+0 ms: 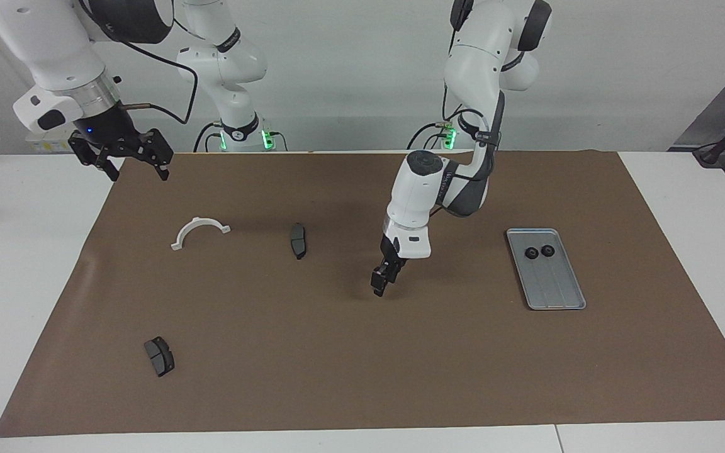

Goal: Place bearing gear from tray to pile

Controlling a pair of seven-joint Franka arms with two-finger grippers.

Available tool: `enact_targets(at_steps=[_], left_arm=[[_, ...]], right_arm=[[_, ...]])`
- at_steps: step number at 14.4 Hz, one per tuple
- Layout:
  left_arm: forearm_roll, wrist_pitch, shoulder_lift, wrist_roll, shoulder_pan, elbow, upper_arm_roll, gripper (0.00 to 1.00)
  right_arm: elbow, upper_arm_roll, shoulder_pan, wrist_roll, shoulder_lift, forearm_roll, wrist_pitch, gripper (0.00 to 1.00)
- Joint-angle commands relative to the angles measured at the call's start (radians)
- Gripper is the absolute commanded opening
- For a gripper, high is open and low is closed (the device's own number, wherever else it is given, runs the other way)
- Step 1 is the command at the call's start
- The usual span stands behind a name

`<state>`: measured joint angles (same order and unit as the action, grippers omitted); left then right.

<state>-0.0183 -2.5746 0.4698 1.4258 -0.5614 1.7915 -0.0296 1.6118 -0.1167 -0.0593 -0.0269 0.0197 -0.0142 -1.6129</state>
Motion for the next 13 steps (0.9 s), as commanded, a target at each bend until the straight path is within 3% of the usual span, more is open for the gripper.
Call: enact_targets(at_steps=[1,6,9,11,13], left_arm=[[-0.058,0.157,-0.083,0.010,0.001,-0.015,0.022,1.00],[-0.055,0.453,-0.250,-0.334,0.182,-0.001,0.022,1.00],[-0.049,0.585,-0.289,-0.500,0.319,0.008,0.022,1.00],[-0.048,0.623,-0.303,-0.588,0.415,0.034,0.022,1.00],[-0.048,0.598,-0.342,-0.596,0.503,0.133,0.023,1.00]], right_arm=[[0.025,0.002,0.003,0.010,0.025,-0.018,0.004,1.00],[0.025,0.002,0.003,0.010,0.025,-0.018,0.004,1.00],[0.025,0.002,0.003,0.010,0.025,-0.018,0.004,1.00],[0.025,0.000,0.003,0.010,0.025,-0.018,0.004,1.00],[0.025,0.000,0.003,0.010,0.025,-0.018,0.004,1.00]])
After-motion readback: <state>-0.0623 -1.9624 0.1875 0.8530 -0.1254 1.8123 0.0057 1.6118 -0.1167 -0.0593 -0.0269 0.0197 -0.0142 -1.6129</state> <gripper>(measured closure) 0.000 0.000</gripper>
